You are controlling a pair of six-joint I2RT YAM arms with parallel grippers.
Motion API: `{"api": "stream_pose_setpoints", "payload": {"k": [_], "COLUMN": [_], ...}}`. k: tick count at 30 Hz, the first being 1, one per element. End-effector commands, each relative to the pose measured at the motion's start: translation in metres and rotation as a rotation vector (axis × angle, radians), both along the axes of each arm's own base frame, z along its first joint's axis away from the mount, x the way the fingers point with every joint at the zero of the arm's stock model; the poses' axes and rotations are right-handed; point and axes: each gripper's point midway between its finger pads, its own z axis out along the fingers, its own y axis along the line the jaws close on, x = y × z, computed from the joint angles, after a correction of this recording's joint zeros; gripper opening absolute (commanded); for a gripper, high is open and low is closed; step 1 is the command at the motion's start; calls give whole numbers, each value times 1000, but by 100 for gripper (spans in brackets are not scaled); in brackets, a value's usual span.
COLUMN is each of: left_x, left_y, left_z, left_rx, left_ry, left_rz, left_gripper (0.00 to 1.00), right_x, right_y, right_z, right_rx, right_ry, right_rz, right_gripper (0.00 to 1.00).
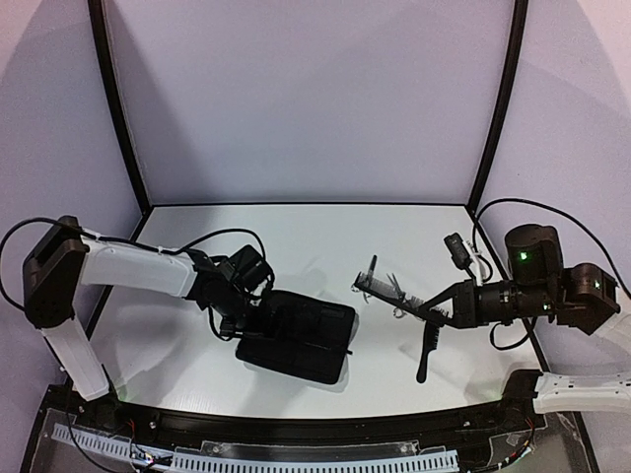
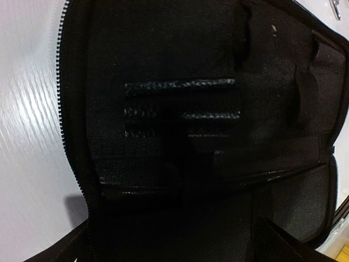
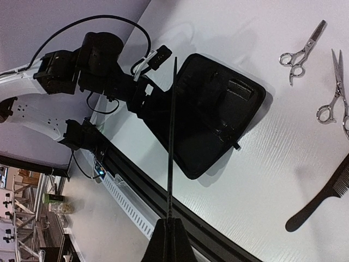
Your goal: Sort the hair-cutting tools
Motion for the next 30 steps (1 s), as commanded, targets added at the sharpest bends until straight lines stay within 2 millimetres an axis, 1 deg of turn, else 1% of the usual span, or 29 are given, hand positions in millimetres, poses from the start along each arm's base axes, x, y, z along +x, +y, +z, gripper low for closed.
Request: {"api": "stream_pose_setpoints", "payload": {"k": [1, 3, 4, 9, 11, 13, 14, 17, 20, 22, 25, 27, 30], "left_x": [5, 6, 6, 3, -1, -8, -13, -22, -26, -27, -26, -28, -35], "left_y": [8, 18, 21, 49, 60, 63, 64, 66, 70, 68, 61, 56, 52], "left_z": [15, 20, 25, 51, 51, 52, 48, 39, 28, 20, 14, 6, -6], "left_rx": [11, 45, 42, 69, 98, 81, 73, 59, 76, 81, 53, 41, 20], "left_ry": [-62, -76, -85, -145, -147, -130, -115, -79, -60, -46, -33, -9, 34], "left_rz": [103, 145, 162, 239, 252, 256, 253, 253, 263, 263, 255, 253, 250], "left_gripper": [98, 96, 96, 99, 99, 98, 98, 92, 81, 74, 68, 58, 49], "right_x": [1, 1, 1, 1, 2, 2, 2, 2, 2, 2, 1, 1, 0], "right_y": [3, 3, 3, 6, 6, 7, 7, 7, 9, 10, 13, 15, 16], "right_z": [-1, -4, -5, -11, -13, -15, -15, -17, -18, -19, -22, -25, -29], "right_rx": [18, 15, 13, 8, 6, 3, 2, -1, 0, -1, -7, -11, -17], "right_ry": [-2, 1, 4, 13, 15, 17, 17, 19, 22, 23, 36, 46, 57], "right_rz": [5, 6, 7, 12, 12, 14, 14, 14, 18, 23, 38, 47, 51], "right_gripper": [0, 0, 0, 0, 0, 0, 0, 0, 0, 0, 0, 0, 0]}}
